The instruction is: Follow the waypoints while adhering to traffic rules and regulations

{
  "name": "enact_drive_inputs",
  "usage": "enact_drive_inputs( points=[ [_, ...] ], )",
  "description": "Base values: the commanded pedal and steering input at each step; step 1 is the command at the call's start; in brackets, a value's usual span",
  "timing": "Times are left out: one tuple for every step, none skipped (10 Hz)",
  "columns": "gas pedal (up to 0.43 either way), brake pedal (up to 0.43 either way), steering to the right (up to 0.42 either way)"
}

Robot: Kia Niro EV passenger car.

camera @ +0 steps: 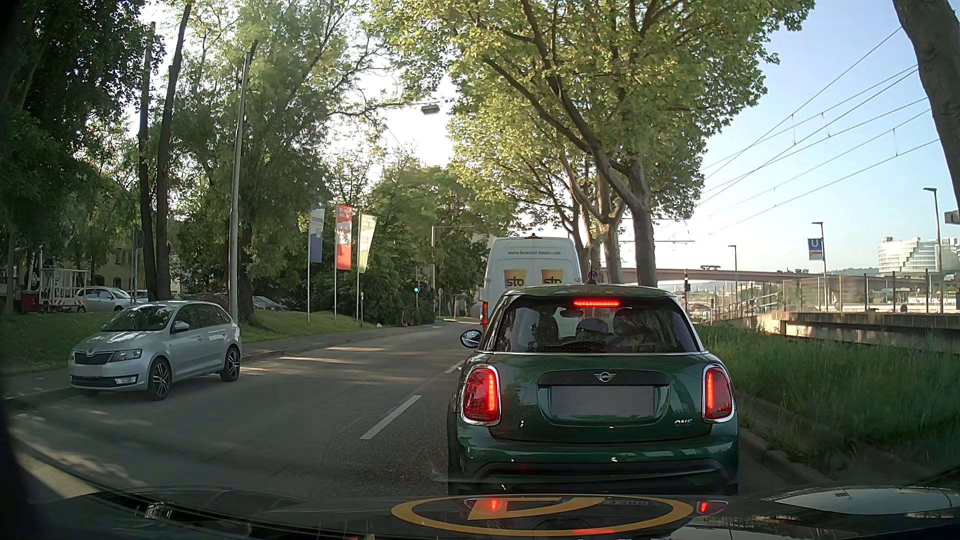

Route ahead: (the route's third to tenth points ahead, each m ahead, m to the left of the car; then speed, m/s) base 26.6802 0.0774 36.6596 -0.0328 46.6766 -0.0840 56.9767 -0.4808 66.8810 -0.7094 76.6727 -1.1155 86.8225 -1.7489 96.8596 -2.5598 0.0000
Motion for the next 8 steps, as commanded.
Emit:
enact_drive_inputs(
  points=[
    [0.0, 0.22, 0.02],
    [0.0, 0.22, 0.02],
    [0.0, 0.22, 0.02],
    [0.0, 0.22, 0.02],
    [0.0, 0.22, 0.02],
    [0.0, 0.22, 0.02],
    [0.0, 0.22, 0.02],
    [0.0, 0.22, 0.019]
  ],
)
